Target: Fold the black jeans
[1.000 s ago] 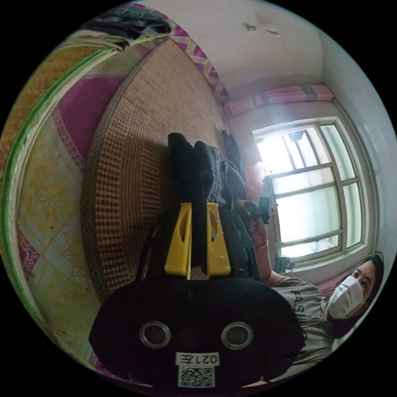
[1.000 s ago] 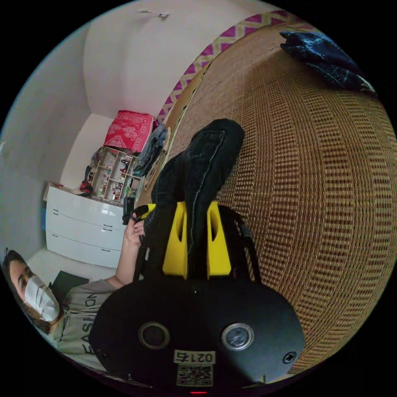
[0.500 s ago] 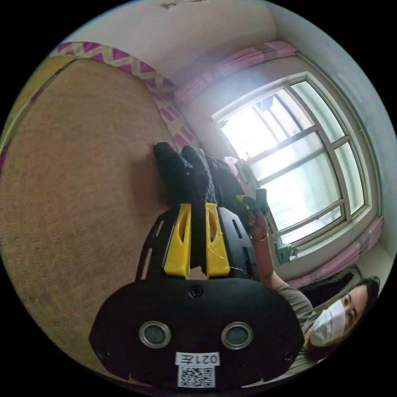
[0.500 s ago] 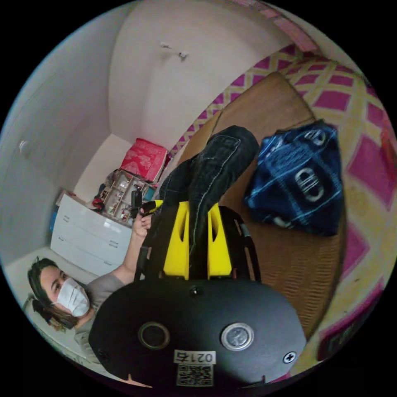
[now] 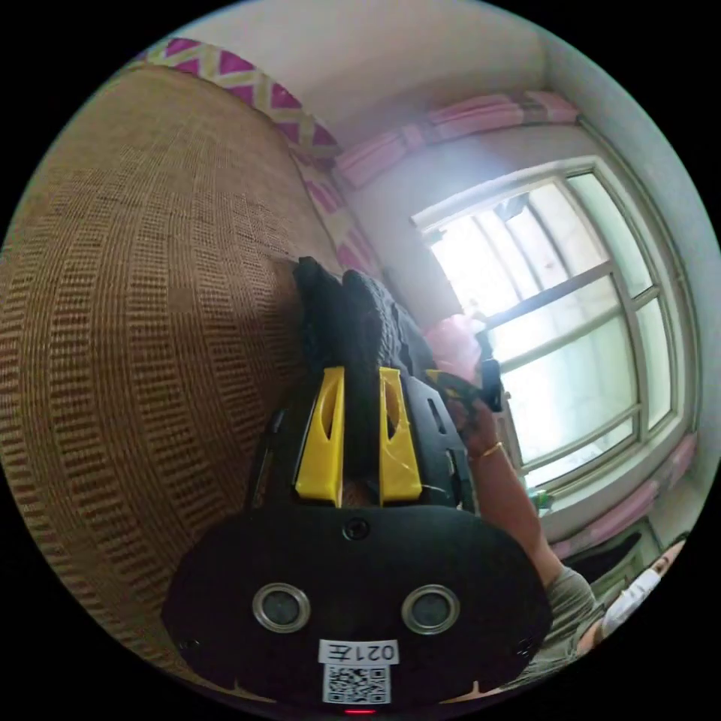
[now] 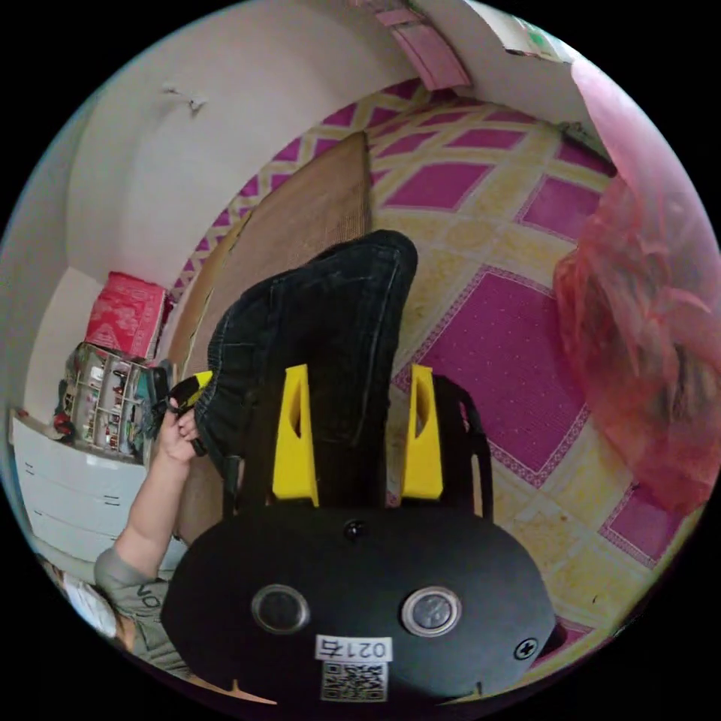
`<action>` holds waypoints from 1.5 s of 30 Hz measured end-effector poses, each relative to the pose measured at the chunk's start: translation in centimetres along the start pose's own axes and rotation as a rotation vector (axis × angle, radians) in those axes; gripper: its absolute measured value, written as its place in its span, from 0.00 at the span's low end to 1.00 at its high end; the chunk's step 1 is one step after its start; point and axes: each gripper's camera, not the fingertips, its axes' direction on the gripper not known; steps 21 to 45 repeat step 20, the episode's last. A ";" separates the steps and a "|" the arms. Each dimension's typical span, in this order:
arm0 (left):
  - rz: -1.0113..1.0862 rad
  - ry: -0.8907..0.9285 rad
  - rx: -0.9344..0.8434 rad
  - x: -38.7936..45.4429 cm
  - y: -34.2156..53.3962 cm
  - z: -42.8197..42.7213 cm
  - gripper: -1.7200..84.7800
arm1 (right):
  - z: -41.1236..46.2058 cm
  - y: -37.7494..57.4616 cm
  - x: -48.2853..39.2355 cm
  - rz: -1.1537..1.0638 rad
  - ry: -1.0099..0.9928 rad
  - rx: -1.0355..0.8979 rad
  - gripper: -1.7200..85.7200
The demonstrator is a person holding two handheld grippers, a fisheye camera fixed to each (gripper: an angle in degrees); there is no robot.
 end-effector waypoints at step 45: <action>0.298 -0.875 0.135 17.0 36.6 -33.8 0.01 | 35.9 37.7 -44.4 -1.262 -0.086 -0.082 0.17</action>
